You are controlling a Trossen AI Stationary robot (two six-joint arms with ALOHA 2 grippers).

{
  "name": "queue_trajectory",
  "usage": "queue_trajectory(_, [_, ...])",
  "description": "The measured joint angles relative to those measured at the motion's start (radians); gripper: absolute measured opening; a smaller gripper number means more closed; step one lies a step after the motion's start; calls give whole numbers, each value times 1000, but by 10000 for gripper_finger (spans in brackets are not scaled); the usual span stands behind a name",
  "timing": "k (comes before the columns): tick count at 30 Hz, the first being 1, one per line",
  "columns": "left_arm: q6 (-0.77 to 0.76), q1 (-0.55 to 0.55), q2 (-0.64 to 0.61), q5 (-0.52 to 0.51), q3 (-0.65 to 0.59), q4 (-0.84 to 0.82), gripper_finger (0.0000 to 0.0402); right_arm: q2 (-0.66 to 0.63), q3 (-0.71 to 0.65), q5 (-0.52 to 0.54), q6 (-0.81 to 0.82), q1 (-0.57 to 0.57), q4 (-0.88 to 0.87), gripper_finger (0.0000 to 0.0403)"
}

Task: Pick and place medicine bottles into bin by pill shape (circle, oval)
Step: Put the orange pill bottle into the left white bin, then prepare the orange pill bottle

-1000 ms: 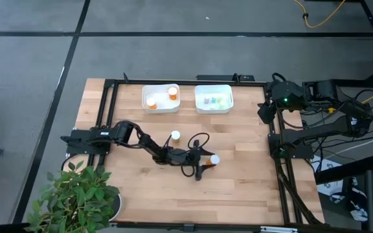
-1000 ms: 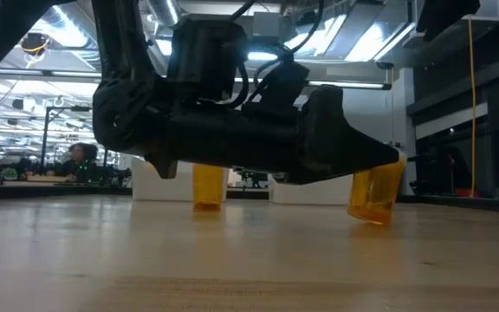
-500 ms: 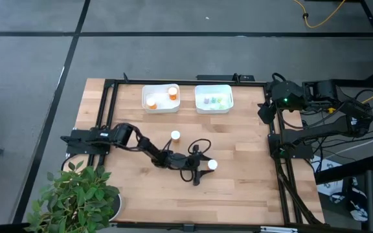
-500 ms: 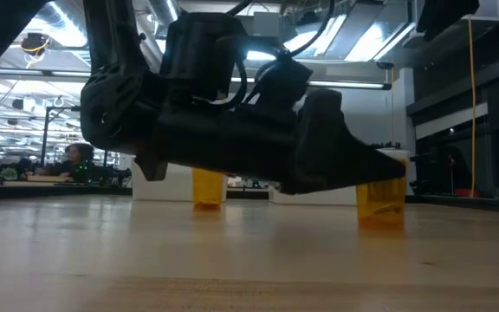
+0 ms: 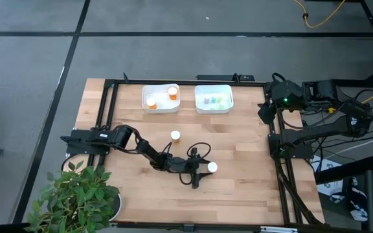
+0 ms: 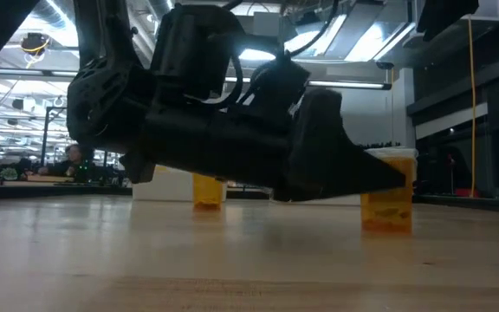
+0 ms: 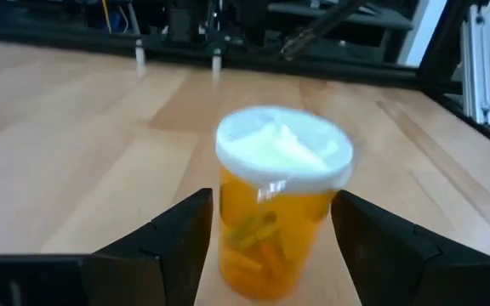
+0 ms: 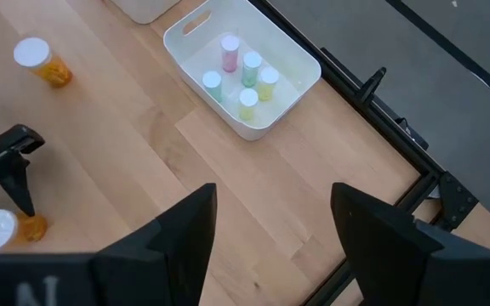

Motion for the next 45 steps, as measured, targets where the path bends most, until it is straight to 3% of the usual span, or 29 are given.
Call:
queue_trajectory(12, [-18,-10,-38,16,-54,-8,232,0,0,0,5,0,0,233])
queue_trajectory(25, [-15,-5,-346,23,-221,-308,231,0,0,-75,69,0,10,233])
queue_trajectory(28, [1,-3,-459,25,-244,-449,231,0,0,-120,154,0,11,233])
queue_trajectory(34, [11,19,-679,45,-252,-901,231,25,-19,-129,353,30,22,233])
queue_trajectory(45, [-17,27,-912,9,-251,-1432,231,219,-184,-162,780,240,218,232])
